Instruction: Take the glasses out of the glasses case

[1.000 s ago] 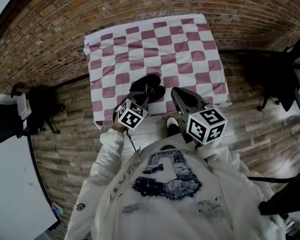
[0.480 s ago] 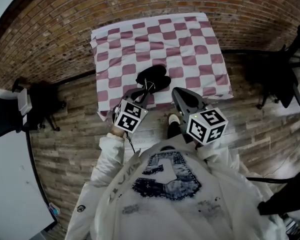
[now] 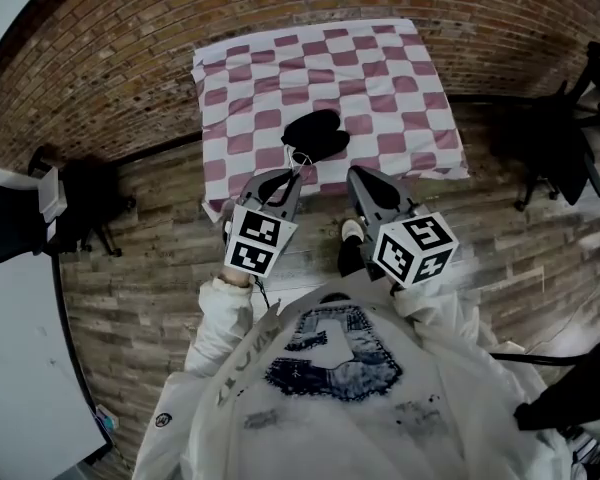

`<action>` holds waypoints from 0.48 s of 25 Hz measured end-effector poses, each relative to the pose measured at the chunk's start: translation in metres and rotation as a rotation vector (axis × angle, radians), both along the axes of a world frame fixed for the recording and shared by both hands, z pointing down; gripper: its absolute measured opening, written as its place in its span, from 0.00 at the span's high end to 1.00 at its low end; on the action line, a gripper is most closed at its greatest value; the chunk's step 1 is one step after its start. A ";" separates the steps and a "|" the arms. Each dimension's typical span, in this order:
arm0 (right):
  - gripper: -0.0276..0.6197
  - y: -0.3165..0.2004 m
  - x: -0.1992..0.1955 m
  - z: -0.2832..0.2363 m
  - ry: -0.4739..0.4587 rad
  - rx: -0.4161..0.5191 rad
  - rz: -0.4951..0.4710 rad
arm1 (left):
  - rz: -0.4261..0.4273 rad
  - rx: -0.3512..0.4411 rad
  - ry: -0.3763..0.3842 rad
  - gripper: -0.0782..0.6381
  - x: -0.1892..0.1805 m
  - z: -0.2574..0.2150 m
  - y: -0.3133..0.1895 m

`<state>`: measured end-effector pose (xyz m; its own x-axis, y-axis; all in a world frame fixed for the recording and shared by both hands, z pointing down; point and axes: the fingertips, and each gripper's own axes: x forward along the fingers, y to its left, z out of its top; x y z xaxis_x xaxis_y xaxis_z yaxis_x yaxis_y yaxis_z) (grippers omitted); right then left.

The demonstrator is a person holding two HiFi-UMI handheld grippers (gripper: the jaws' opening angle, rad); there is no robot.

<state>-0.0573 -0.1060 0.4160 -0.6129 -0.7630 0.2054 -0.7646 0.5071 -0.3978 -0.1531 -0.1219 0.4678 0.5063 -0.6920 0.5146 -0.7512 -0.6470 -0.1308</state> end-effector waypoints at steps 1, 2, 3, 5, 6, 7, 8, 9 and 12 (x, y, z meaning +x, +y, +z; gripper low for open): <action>0.94 0.006 -0.003 -0.003 0.002 0.007 0.000 | -0.003 0.009 0.009 0.84 -0.002 -0.005 0.008; 0.94 0.012 -0.005 -0.005 0.002 0.013 0.001 | -0.008 0.019 0.018 0.84 -0.004 -0.010 0.015; 0.94 0.018 -0.006 -0.007 0.002 0.018 0.002 | -0.014 0.030 0.028 0.84 -0.006 -0.015 0.023; 0.94 0.029 -0.010 -0.011 0.003 0.030 0.002 | -0.033 0.058 0.051 0.84 -0.011 -0.026 0.037; 0.94 0.035 -0.012 -0.013 0.004 0.036 0.002 | -0.045 0.075 0.064 0.84 -0.013 -0.031 0.043; 0.94 0.040 -0.014 -0.015 0.006 0.043 0.000 | -0.055 0.091 0.077 0.84 -0.015 -0.036 0.050; 0.94 0.046 -0.016 -0.016 0.007 0.049 -0.002 | -0.065 0.105 0.087 0.84 -0.017 -0.040 0.057; 0.94 0.051 -0.017 -0.017 0.009 0.055 -0.005 | -0.073 0.115 0.095 0.84 -0.019 -0.043 0.064; 0.94 0.067 -0.021 -0.020 0.017 0.068 -0.010 | -0.100 0.130 0.119 0.84 -0.024 -0.050 0.083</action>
